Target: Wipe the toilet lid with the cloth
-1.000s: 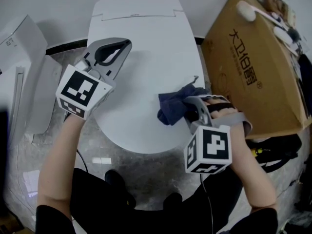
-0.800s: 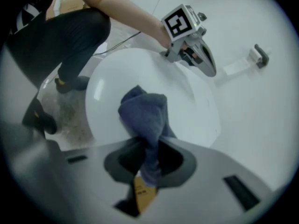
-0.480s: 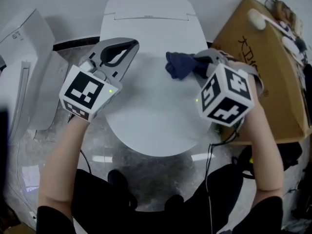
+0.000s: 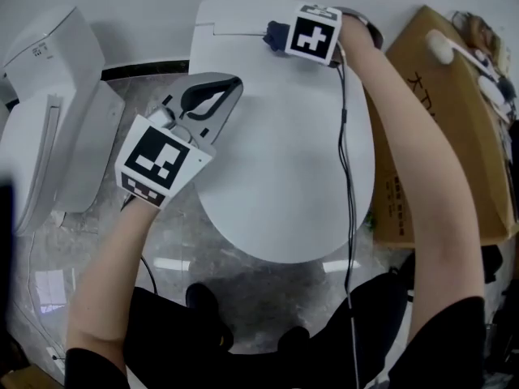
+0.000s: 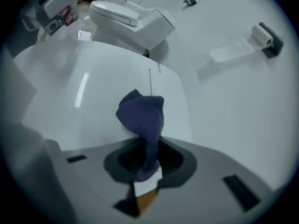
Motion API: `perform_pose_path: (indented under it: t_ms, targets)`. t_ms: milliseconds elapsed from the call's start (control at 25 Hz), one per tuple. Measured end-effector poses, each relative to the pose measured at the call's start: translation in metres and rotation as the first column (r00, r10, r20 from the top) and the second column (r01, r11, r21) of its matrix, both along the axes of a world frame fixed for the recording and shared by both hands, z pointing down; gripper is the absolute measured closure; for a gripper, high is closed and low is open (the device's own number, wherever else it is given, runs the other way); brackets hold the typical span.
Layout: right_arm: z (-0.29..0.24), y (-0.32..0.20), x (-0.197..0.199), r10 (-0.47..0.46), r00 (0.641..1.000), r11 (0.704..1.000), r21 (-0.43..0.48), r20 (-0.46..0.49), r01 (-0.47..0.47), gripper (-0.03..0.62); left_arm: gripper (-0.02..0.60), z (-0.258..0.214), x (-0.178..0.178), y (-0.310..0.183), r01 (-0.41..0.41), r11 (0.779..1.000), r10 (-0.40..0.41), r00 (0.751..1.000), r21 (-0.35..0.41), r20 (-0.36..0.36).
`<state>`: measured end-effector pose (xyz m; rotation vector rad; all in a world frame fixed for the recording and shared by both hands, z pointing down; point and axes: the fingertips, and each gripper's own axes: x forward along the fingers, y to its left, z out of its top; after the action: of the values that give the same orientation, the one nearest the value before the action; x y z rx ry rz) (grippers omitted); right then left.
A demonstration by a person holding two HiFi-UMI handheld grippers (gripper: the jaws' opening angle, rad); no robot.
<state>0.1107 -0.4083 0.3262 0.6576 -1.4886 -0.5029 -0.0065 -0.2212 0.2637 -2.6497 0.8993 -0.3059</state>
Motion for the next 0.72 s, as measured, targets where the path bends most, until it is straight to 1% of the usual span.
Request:
perform_pose_path:
  t_ms: [160,240,440,600,720]
  targets:
    - [0.026,0.000,0.007,0.017,1.000,0.992,-0.128,-0.020,-0.019,0.516,0.566,-0.002,-0.004,0.001,0.002,1.000,-0.002,1.000,0.000,-0.002]
    - [0.033,0.006,0.006,0.004,1.000,0.988,-0.155,-0.024,-0.008,0.516,0.566,0.002,-0.004,0.001,0.003,1.000,-0.003,1.000,-0.003,0.008]
    - [0.040,0.024,0.007,0.005,1.000,0.982,-0.188,-0.025,-0.010,0.516,0.566,0.006,0.001,0.000,0.001,1.000,0.000,1.000,-0.007,0.017]
    - [0.042,0.042,0.009,0.013,0.999,0.981,-0.193,-0.030,-0.019,0.516,0.566,0.008,0.007,0.001,-0.007,1.000,0.007,1.000,-0.007,0.025]
    - [0.046,0.060,0.004,-0.019,1.000,0.982,-0.189,-0.010,0.017,0.516,0.566,0.008,0.013,0.002,-0.011,1.000,0.011,1.000,-0.008,0.024]
